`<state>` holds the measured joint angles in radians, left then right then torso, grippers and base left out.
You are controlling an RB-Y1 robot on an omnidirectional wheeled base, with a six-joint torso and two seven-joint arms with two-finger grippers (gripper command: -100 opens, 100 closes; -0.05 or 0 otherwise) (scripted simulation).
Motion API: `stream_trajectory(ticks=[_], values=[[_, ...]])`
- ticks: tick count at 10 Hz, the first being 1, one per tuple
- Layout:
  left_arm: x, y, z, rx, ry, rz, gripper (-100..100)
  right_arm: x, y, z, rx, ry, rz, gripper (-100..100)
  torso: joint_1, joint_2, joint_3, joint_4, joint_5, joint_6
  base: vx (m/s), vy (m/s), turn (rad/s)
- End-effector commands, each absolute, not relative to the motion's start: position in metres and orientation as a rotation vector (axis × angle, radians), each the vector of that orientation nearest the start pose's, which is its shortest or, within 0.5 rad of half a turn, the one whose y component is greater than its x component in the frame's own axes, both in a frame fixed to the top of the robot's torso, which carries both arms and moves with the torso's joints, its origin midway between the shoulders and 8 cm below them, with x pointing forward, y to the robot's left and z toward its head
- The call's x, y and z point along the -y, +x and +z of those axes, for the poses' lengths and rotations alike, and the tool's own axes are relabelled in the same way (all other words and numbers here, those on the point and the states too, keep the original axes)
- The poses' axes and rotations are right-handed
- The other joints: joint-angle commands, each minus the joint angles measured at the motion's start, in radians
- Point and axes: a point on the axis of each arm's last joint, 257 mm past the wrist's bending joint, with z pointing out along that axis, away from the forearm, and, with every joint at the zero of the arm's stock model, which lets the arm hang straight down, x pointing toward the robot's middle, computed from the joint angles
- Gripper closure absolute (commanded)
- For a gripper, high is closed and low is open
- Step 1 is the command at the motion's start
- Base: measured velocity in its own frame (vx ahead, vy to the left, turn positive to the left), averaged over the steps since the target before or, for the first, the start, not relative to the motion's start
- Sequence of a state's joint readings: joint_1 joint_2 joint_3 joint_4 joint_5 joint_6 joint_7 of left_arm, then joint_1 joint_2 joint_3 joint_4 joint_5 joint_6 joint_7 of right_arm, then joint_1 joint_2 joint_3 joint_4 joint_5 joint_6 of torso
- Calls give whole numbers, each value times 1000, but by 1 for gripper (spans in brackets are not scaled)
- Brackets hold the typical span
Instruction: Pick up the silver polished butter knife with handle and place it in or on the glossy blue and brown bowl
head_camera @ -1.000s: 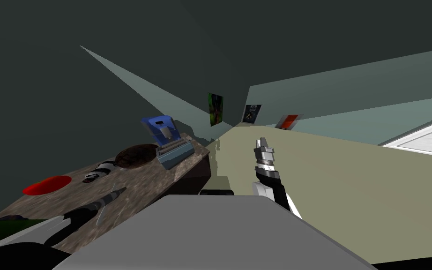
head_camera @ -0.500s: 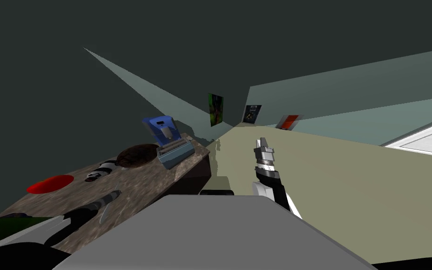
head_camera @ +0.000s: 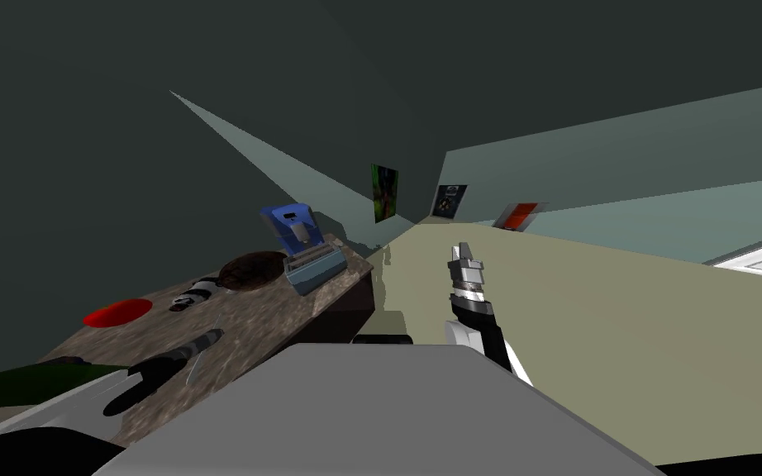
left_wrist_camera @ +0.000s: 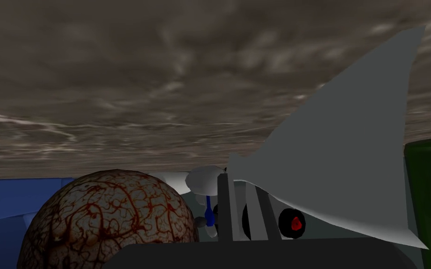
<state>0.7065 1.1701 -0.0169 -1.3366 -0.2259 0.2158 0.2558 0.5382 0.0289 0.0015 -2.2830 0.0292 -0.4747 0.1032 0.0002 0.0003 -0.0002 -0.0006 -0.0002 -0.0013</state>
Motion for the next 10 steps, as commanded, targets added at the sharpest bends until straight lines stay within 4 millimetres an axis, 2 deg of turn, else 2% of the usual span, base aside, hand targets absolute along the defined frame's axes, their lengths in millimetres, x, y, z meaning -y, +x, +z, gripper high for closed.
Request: stream_trajectory(ticks=[1, 10], values=[[-742, 180, -337, -2111, -892, 477, 100, 284, 345, 9, -671, 665, 1162, 0, 0, 0, 0, 0, 0, 0, -1, 16, 45], [-704, 218, -330, -2129, -837, 440, 100, 284, 345, 9, -671, 665, 1162, 0, 0, 0, 0, 0, 0, -1, 0, 17, 67]])
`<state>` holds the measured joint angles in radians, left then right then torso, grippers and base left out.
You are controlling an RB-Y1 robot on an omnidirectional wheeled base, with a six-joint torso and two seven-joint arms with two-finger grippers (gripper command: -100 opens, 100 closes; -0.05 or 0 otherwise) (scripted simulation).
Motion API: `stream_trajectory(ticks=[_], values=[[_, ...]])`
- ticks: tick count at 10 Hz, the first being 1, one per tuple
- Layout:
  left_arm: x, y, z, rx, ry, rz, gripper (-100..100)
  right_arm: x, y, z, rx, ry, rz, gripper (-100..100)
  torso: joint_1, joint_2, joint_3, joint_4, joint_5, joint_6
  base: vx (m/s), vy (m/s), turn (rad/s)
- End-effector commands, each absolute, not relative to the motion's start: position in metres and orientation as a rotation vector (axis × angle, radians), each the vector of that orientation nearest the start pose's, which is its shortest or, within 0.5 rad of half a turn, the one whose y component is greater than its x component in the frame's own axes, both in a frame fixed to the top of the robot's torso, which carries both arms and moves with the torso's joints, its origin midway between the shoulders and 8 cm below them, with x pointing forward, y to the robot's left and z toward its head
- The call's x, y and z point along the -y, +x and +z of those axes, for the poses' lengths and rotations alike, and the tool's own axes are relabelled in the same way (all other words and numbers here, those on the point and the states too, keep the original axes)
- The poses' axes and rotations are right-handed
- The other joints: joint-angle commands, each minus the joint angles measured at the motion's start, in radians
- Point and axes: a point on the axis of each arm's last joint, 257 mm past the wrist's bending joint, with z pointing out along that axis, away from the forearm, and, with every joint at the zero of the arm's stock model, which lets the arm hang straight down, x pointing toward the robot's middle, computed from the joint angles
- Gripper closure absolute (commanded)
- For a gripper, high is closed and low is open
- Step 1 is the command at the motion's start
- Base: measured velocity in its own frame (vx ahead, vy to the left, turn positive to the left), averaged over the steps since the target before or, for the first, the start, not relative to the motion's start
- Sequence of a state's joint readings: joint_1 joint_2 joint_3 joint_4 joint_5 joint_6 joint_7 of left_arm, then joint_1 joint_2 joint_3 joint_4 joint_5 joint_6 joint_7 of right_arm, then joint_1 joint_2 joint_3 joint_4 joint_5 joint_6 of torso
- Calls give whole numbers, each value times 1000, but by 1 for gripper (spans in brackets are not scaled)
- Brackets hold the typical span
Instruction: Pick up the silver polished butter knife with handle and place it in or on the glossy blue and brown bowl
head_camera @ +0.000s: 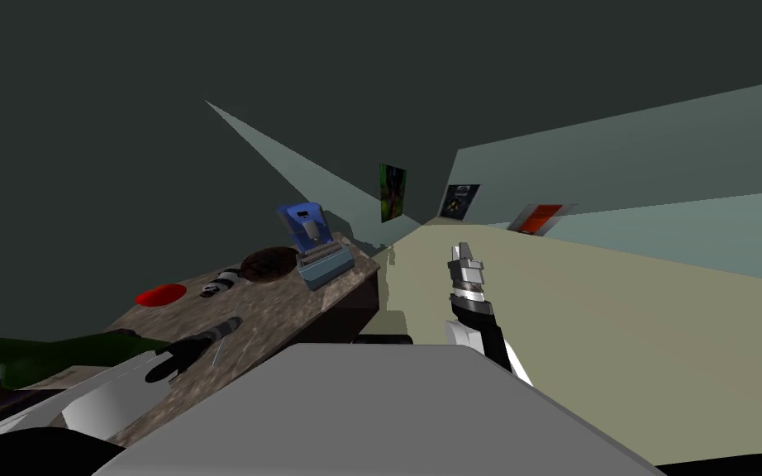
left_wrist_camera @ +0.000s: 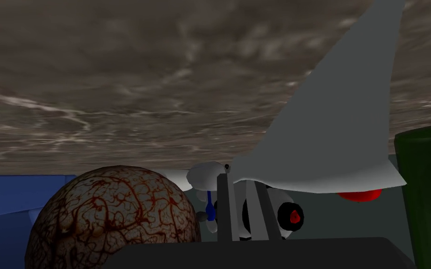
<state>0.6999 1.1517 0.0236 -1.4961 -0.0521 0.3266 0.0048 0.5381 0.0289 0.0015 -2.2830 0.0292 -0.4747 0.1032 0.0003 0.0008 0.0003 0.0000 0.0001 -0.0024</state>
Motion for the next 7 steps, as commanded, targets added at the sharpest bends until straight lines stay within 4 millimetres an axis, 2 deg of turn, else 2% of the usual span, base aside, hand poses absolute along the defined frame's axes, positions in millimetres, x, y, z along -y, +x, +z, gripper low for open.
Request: stream_trajectory(ticks=[1, 4, 6, 7], values=[[-704, 218, -330, -2135, -825, 446, 100, 284, 345, 9, -671, 665, 1162, 0, 0, 0, 0, 0, 0, 0, 1, 15, 41], [-687, 231, -327, -2149, -807, 424, 100, 284, 345, 9, -671, 665, 1162, 0, 0, 0, 0, 0, 0, 0, -2, 17, 73], [-688, 229, -328, -2150, -803, 428, 100, 284, 345, 9, -671, 665, 1162, 0, 0, 1, 0, 0, 0, 0, -1, 10, 19], [-688, 229, -328, -2152, -800, 430, 0, 284, 345, 9, -671, 665, 1163, 0, 0, 0, 0, 0, 0, 0, 0, 0, 0]])
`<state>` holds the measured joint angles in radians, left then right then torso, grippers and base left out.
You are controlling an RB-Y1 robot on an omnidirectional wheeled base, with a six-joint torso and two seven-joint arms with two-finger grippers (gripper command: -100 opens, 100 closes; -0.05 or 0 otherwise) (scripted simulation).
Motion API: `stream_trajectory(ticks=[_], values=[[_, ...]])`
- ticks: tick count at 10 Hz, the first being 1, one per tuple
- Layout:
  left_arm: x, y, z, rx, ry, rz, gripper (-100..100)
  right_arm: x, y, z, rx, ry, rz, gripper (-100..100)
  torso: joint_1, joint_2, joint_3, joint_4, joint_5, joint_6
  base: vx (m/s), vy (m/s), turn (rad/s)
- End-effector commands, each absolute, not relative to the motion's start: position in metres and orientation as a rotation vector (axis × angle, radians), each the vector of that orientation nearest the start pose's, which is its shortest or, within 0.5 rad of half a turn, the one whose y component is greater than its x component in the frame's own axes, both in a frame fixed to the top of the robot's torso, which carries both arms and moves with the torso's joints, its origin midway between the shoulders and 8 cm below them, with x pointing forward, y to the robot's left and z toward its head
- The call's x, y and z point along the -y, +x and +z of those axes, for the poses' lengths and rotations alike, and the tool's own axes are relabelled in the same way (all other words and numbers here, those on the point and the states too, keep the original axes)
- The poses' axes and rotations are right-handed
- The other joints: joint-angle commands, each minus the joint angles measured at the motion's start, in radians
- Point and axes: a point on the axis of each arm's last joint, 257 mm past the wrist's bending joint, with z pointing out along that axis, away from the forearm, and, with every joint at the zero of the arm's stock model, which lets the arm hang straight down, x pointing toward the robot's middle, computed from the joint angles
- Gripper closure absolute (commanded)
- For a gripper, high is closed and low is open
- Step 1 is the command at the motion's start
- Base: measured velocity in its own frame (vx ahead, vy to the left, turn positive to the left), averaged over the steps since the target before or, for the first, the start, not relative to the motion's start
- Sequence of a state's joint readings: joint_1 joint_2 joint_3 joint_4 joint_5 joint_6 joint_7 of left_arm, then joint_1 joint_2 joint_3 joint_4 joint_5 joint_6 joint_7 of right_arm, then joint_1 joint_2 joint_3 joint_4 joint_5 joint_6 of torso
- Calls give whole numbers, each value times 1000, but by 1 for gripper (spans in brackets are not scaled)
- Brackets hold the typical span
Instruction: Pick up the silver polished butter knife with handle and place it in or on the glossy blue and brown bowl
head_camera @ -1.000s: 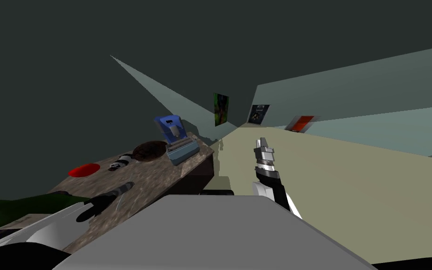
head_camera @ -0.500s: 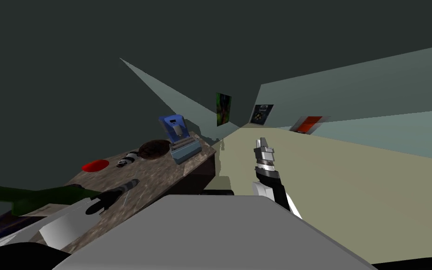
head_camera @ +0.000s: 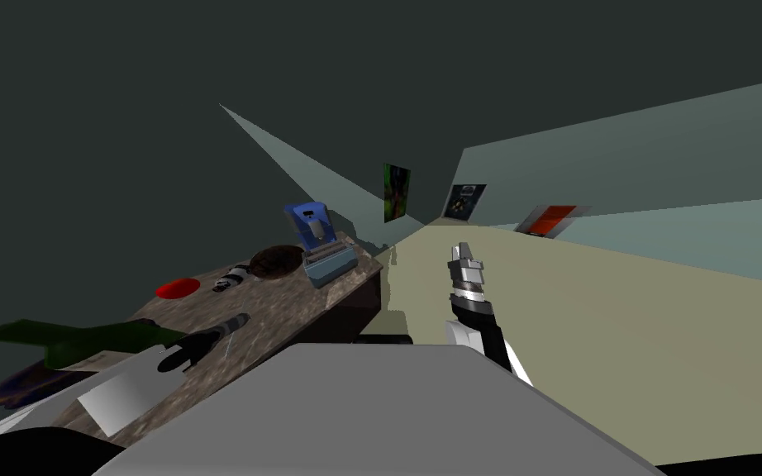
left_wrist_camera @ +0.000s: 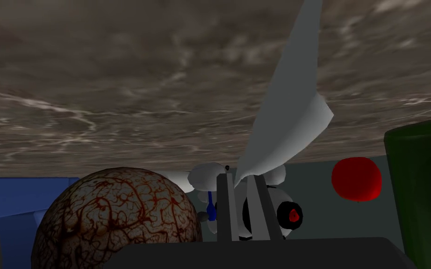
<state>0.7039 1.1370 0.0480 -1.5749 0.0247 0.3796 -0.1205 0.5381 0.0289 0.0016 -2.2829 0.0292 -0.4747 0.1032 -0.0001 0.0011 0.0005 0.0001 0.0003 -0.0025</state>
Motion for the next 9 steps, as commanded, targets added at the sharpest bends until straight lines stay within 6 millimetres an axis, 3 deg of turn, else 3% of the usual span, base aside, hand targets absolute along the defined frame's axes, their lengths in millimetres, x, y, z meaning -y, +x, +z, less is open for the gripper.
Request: stream_trajectory(ticks=[1, 4, 9], values=[[-689, 241, -320, -2136, -787, 406, 100, 284, 345, 9, -671, 665, 1163, 0, 0, 0, 0, 0, 0, 0, -69, -39, -30], [-697, 259, -306, -2108, -770, 361, 100, 284, 345, 9, -670, 665, 1163, 0, -5, 13, 7, 3, -1, 0, -185, -57, -54], [-717, 270, -293, -2080, -777, 312, 100, 284, 345, 9, -671, 665, 1163, 0, 2, 13, 8, 3, 0, -1, -158, 7, -44]])
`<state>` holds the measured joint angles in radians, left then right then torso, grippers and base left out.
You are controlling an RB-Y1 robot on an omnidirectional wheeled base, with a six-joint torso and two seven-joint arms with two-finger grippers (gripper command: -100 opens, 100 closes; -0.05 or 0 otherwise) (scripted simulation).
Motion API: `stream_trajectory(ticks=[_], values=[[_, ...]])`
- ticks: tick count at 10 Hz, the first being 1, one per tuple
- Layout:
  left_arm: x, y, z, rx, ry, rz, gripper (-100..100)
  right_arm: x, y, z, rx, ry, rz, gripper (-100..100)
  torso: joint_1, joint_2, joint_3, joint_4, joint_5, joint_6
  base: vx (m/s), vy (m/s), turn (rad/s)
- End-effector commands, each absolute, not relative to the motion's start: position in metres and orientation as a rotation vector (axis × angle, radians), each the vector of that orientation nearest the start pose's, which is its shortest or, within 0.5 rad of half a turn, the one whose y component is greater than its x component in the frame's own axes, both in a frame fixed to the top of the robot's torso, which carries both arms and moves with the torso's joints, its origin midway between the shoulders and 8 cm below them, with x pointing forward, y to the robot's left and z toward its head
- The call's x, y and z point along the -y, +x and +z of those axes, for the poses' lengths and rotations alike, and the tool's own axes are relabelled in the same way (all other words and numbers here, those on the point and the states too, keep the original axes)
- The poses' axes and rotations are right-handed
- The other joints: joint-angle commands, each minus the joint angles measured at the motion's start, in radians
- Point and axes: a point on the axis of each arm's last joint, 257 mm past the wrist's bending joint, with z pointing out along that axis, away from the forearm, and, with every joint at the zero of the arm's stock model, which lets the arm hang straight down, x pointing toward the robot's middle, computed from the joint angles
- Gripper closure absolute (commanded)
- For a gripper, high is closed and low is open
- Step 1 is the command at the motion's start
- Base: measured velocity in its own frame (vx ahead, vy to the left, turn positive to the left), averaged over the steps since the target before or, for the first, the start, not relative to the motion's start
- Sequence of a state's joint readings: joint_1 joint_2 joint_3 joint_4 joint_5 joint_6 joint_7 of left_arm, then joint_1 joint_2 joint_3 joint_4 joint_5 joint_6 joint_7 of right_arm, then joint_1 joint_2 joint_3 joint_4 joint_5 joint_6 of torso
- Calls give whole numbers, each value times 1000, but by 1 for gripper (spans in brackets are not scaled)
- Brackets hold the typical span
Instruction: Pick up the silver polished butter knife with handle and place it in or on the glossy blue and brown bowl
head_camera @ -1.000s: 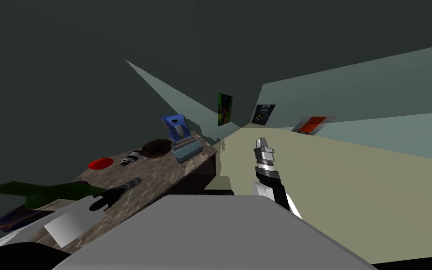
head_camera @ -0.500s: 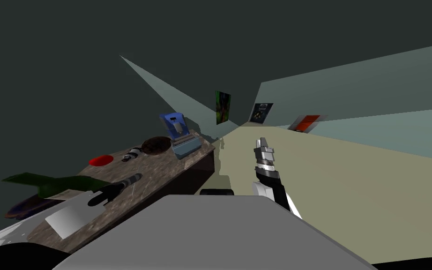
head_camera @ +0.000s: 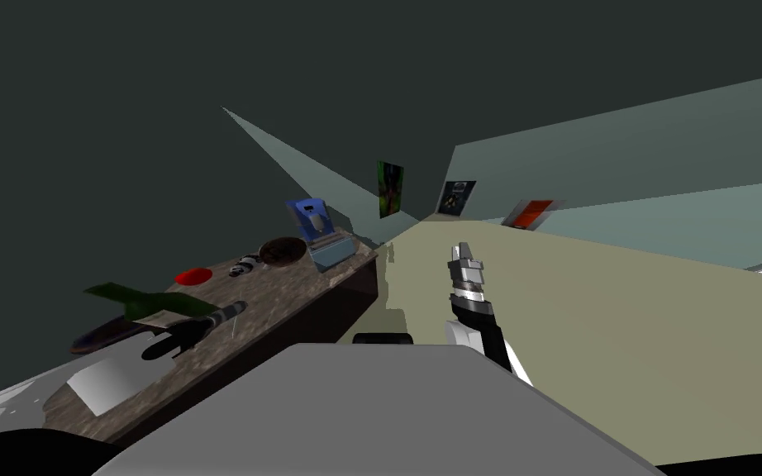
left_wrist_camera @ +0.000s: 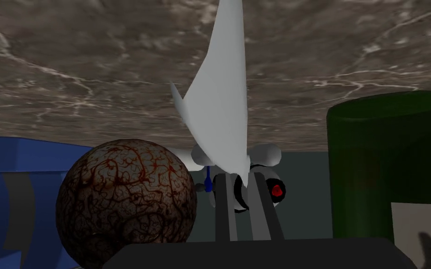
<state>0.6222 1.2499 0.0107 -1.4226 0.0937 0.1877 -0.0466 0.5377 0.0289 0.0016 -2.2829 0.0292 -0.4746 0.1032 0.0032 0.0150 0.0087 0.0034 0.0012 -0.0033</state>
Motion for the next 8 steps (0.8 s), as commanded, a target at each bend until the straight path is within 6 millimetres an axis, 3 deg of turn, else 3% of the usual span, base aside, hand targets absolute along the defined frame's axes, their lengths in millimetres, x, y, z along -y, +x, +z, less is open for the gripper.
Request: stream_trajectory(ticks=[1, 5, 8], values=[[-723, 268, -292, -2078, -785, 306, 100, 284, 345, 9, -671, 665, 1163, 0, 0, 0, 0, 0, 0, 0, -170, 33, -53], [-747, 256, -291, -2079, -822, 286, 100, 284, 345, 9, -671, 665, 1163, 0, 3, -1, -1, 0, 1, 0, -154, 52, -73], [-767, 242, -287, -2079, -853, 300, 100, 284, 345, 9, -671, 665, 1162, 0, 4, -5, -3, -1, 1, -1, -90, 47, -47]])
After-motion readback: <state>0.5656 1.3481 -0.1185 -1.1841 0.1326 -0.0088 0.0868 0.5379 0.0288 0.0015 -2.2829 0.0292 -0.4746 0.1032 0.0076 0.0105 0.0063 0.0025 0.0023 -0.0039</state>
